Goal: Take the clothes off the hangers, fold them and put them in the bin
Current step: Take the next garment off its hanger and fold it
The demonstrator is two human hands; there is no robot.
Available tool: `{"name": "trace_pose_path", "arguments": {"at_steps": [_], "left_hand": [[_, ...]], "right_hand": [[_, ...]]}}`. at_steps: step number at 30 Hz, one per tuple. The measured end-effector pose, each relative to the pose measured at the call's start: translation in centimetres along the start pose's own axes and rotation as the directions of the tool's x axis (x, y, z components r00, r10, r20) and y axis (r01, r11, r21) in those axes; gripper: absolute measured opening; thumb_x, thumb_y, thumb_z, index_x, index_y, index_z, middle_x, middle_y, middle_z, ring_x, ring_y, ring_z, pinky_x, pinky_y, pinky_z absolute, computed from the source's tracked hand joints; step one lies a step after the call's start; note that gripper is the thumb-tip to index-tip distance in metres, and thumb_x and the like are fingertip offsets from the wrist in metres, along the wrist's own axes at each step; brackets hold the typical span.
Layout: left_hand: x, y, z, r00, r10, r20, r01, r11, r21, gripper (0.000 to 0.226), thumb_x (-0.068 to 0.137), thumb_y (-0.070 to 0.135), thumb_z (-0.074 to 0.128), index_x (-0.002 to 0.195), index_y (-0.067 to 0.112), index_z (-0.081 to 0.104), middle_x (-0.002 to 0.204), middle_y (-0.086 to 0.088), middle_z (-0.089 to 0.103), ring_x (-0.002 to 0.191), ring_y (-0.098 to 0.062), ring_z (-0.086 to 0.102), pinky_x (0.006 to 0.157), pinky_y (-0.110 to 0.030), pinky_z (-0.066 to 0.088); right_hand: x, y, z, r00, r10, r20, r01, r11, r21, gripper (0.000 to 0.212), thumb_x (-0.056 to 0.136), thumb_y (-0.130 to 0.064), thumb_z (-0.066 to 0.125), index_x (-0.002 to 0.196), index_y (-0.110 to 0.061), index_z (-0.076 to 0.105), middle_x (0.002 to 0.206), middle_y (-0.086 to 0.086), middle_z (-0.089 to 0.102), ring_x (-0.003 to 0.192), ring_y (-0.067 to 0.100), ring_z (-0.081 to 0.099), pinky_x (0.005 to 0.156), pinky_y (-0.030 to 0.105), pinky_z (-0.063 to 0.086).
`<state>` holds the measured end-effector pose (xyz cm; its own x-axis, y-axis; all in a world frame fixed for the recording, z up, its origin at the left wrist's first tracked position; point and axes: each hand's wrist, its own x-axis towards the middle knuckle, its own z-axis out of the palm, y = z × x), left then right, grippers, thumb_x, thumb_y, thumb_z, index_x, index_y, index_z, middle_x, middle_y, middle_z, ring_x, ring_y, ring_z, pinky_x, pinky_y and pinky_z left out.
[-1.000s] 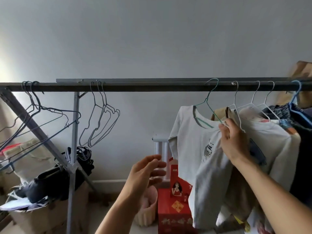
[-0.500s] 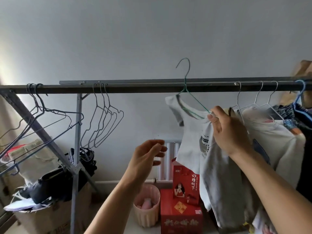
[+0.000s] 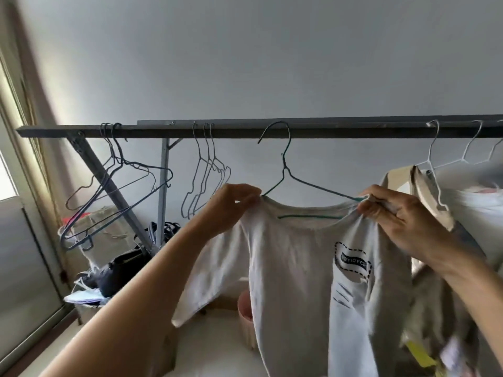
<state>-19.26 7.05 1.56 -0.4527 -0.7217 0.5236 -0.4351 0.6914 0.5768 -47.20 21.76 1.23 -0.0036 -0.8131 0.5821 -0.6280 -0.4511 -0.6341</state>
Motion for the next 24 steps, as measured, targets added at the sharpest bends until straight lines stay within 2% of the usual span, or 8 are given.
{"name": "trace_pose_path", "arguments": {"at_steps": [4, 6, 9, 11, 15, 18, 22, 24], "left_hand": [[-1.8, -1.0, -1.8, 0.987, -0.041, 0.154, 0.061, 0.990, -0.125, 0.020, 0.096, 0.017, 0.060, 0.089, 0.007, 0.075, 0.077, -0.001, 0.065, 0.073, -0.011, 0.056, 0.071, -0.032, 0.048], [-2.7, -1.2, -2.6, 0.976, -0.063, 0.209, 0.110, 0.968, -0.224, 0.018, 0.095, 0.018, 0.062, 0.083, 0.012, 0.074, 0.072, 0.000, 0.063, 0.069, -0.009, 0.057, 0.064, -0.024, 0.046], [-4.0, -1.5, -3.3, 0.954, -0.097, 0.282, 0.216, 0.878, -0.426, 0.012, 0.087, 0.021, 0.067, 0.085, 0.013, 0.074, 0.077, -0.003, 0.068, 0.071, -0.012, 0.063, 0.066, -0.022, 0.053], [-4.5, -1.7, -3.4, 0.954, -0.126, 0.274, 0.243, 0.859, -0.451, 0.009, 0.086, 0.018, 0.067, 0.084, 0.012, 0.073, 0.074, -0.001, 0.068, 0.070, -0.010, 0.063, 0.065, -0.022, 0.052], [-4.9, -0.4, -2.6, 0.998, -0.056, 0.022, 0.060, 0.964, -0.258, 0.015, 0.093, 0.014, 0.064, 0.081, 0.018, 0.072, 0.068, 0.011, 0.067, 0.067, -0.003, 0.059, 0.066, -0.020, 0.047], [-5.0, 2.1, -1.4, 0.995, 0.019, -0.096, -0.051, 0.938, -0.344, 0.016, 0.097, 0.018, 0.059, 0.083, 0.012, 0.064, 0.067, 0.002, 0.061, 0.060, -0.013, 0.053, 0.054, -0.027, 0.043], [-5.9, 2.4, -0.4, 0.922, 0.288, -0.259, -0.265, 0.957, 0.120, 0.021, 0.099, 0.036, 0.042, 0.091, 0.017, 0.046, 0.069, 0.008, 0.053, 0.060, -0.014, 0.048, 0.055, -0.033, 0.039], [-6.5, 1.8, -0.9, 0.903, 0.240, -0.355, -0.218, 0.971, 0.102, 0.015, 0.102, 0.029, 0.043, 0.091, 0.018, 0.043, 0.069, 0.008, 0.050, 0.061, -0.010, 0.044, 0.058, -0.032, 0.036]], "right_hand": [[-0.5, 0.2, 0.3, 0.999, 0.040, 0.003, -0.041, 0.999, 0.020, 0.015, 0.093, -0.001, 0.054, 0.092, -0.013, 0.063, 0.079, -0.015, 0.068, 0.078, -0.012, 0.059, 0.077, 0.001, 0.041], [-0.5, 0.2, 0.5, 0.998, 0.063, -0.002, -0.063, 0.997, 0.048, 0.020, 0.092, 0.000, 0.055, 0.089, -0.018, 0.064, 0.076, -0.019, 0.068, 0.077, -0.012, 0.060, 0.077, 0.001, 0.041], [-0.6, -0.9, 0.8, 0.997, 0.079, 0.000, -0.078, 0.985, 0.155, 0.012, 0.085, -0.038, 0.067, 0.083, -0.027, 0.071, 0.075, -0.021, 0.069, 0.076, -0.013, 0.060, 0.077, -0.001, 0.040], [-0.8, -1.2, 0.7, 0.998, 0.062, 0.014, -0.063, 0.989, 0.135, 0.039, 0.075, -0.062, 0.068, 0.088, -0.025, 0.071, 0.078, -0.017, 0.070, 0.078, -0.012, 0.060, 0.078, -0.001, 0.040], [-0.8, -1.9, 1.3, 0.991, 0.035, 0.131, -0.056, 0.985, 0.164, 0.014, 0.087, -0.018, 0.059, 0.083, -0.011, 0.071, 0.081, -0.001, 0.072, 0.079, -0.005, 0.061, 0.076, 0.003, 0.042], [-0.8, -2.6, 2.1, 0.986, 0.001, 0.168, -0.031, 0.983, 0.179, 0.027, 0.084, -0.023, 0.057, 0.087, 0.001, 0.068, 0.077, 0.008, 0.065, 0.077, 0.000, 0.057, 0.072, 0.006, 0.042], [-0.9, -2.8, 2.2, 1.000, 0.017, 0.019, -0.020, 0.984, 0.178, 0.040, 0.085, -0.047, 0.063, 0.074, -0.009, 0.058, 0.064, -0.001, 0.045, 0.064, 0.009, 0.041, 0.056, 0.018, 0.035], [-1.4, -2.1, 1.8, 0.994, 0.051, -0.093, -0.036, 0.988, 0.153, 0.057, 0.074, -0.072, 0.062, 0.076, -0.015, 0.060, 0.063, 0.006, 0.044, 0.063, 0.015, 0.036, 0.057, 0.027, 0.031]]}}
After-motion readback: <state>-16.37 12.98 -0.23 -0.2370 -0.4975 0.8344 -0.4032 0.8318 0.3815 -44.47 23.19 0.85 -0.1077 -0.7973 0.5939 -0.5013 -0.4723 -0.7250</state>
